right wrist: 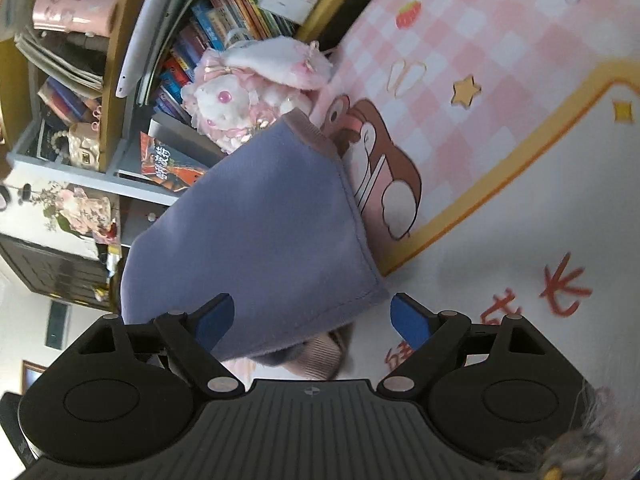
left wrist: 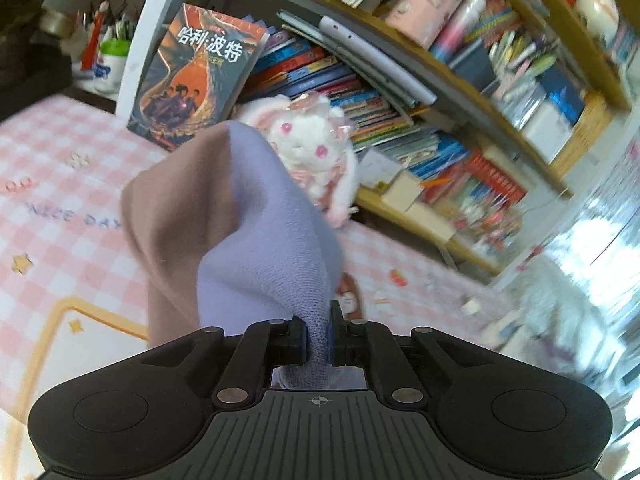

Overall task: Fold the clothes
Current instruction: 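Lift the sweater with both grippers and shake it open in the air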

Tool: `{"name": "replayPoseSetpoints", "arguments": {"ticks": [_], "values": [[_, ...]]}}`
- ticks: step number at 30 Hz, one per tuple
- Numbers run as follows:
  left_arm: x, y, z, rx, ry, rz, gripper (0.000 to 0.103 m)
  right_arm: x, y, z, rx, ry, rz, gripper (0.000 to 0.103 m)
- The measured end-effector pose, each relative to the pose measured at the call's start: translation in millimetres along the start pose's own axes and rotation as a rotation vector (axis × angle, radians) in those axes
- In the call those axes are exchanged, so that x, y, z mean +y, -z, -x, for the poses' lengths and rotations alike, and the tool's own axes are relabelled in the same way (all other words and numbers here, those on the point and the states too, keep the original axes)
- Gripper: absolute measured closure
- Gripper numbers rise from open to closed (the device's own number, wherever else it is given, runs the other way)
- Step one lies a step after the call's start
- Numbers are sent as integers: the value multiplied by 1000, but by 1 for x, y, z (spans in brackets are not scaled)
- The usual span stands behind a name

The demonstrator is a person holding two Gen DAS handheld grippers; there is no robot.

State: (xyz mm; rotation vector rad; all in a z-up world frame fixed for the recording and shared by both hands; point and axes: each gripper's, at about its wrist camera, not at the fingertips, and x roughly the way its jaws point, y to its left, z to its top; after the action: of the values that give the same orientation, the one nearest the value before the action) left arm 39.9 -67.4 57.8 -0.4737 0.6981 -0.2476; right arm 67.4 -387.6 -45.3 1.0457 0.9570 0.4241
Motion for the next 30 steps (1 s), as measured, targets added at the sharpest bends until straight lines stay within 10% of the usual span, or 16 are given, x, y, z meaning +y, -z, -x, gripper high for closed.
{"name": "replayPoseSetpoints", "arguments": {"ticks": [11, 16, 21, 30], "values": [[-4, -5, 20, -22, 95, 114, 96, -13, 1, -18, 42, -69, -208, 22], [-5, -4, 28, -27, 67, 56, 96, -12, -5, -25, 59, -85, -255, 83], [-16, -6, 29, -21, 94, -40, 96, 4, -28, 4, -26, -217, -197, 93], [-67, -35, 64, -189, 625, -100, 96, 153, -99, 111, -364, -635, 166, 94]]}}
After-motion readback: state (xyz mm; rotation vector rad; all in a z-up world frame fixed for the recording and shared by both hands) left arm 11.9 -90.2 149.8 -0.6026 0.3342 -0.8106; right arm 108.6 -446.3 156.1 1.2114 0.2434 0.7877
